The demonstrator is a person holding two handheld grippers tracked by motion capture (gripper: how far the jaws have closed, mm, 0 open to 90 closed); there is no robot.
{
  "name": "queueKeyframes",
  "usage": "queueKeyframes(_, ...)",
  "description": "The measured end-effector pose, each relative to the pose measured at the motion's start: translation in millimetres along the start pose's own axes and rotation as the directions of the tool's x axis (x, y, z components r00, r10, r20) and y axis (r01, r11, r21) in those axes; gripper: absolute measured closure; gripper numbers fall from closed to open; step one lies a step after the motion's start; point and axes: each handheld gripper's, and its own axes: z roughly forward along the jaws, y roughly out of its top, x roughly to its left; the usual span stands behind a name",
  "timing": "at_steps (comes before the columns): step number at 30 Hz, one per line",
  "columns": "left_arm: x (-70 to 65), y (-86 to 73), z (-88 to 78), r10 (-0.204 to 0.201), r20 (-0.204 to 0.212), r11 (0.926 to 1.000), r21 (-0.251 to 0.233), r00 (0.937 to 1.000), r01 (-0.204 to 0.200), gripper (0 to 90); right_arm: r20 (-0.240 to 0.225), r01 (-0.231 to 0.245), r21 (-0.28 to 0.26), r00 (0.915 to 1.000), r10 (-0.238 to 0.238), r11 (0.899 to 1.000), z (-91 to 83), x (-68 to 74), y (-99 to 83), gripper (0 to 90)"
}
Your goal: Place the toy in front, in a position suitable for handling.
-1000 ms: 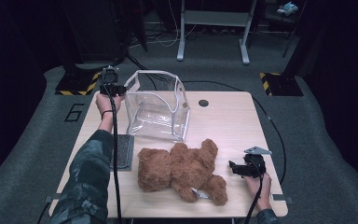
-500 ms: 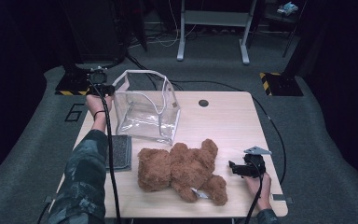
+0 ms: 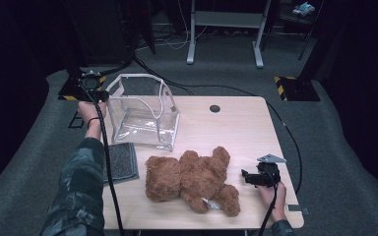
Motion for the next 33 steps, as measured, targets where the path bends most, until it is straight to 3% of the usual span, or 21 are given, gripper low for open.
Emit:
queueKeyframes(2, 2.6, 0.2, -2.5, 0.0, 0.002, 1.0, 0.0, 1.0, 0.0, 80.5, 0.0, 0.003, -0.001, 1.0, -0.003, 1.0, 0.0, -0.4, 0.0, 14.2)
queueKeyframes(6, -0.1, 3.3, -11.3, 0.002, 0.012, 0.9994, -0.033, 0.9999, -0.001, 51.2, -0.001, -0.004, 0.0, 1.0, 0.004, 1.0, -0.3, -0.2, 0.0, 14.2)
queueKeyframes(8, -5.7, 5.1, -17.2, 0.013, 0.031, 0.9979, -0.064, 0.9994, -0.011, 43.9, 0.001, -0.002, 0.0, 1.0, 0.002, 1.0, -0.2, -0.3, 0.0, 14.2)
queueKeyframes(14, -27.4, 9.6, -29.8, 0.095, 0.086, 0.992, -0.092, 0.9918, -0.087, 32.8, 0.002, 0.0, 0.001, 1.0, 0.0, 1.0, 0.0, -0.4, 0.1, 14.4)
queueKeyframes(16, -36.6, 10.3, -33.3, 0.107, 0.105, 0.9902, -0.101, 0.9887, -0.096, 29.1, 0.003, -0.002, 0.001, 1.0, 0.002, 1.0, 0.1, -0.1, 0.1, 14.4)
queueKeyframes(19, -53.4, 11.0, -38.2, 0.153, 0.144, 0.9847, -0.105, 0.9777, -0.139, 26.5, 0.005, 0.001, -0.001, 1.0, -0.001, 1.0, 0.2, -0.2, 0.1, 14.4)
queueKeyframes(21, -62.5, 10.5, -40.3, 0.162, 0.175, 0.9838, -0.106, 0.9712, -0.145, 25.0, 0.005, 0.001, 0.0, 1.0, -0.001, 1.0, 0.2, -0.2, 0.1, 14.4)
queueKeyframes(28, -98.3, 5.8, -44.8, 0.209, 0.29, 0.9778, -0.068, 0.9339, -0.198, 16.4, 0.006, 0.0, 0.0, 1.0, 0.0, 1.0, 0.1, -0.3, 0.0, 14.4)
queueKeyframes(30, -108.0, 3.2, -47.0, 0.231, 0.309, 0.9731, -0.076, 0.9226, -0.218, 15.7, 0.006, 0.0, 0.0, 1.0, 0.0, 1.0, 0.0, -0.4, 0.0, 14.4)
queueKeyframes(31, -114.3, 0.8, -47.7, 0.251, 0.32, 0.968, -0.074, 0.9136, -0.24, 15.7, 0.006, -0.003, 0.002, 1.0, 0.003, 1.0, -0.1, -0.2, -0.1, 14.4)
queueKeyframes(33, -122.8, -3.3, -48.0, 0.268, 0.334, 0.9633, -0.07, 0.9036, -0.259, 15.7, 0.007, -0.008, 0.002, 0.9999, 0.008, 1.0, -0.3, 0.0, -0.1, 14.4)
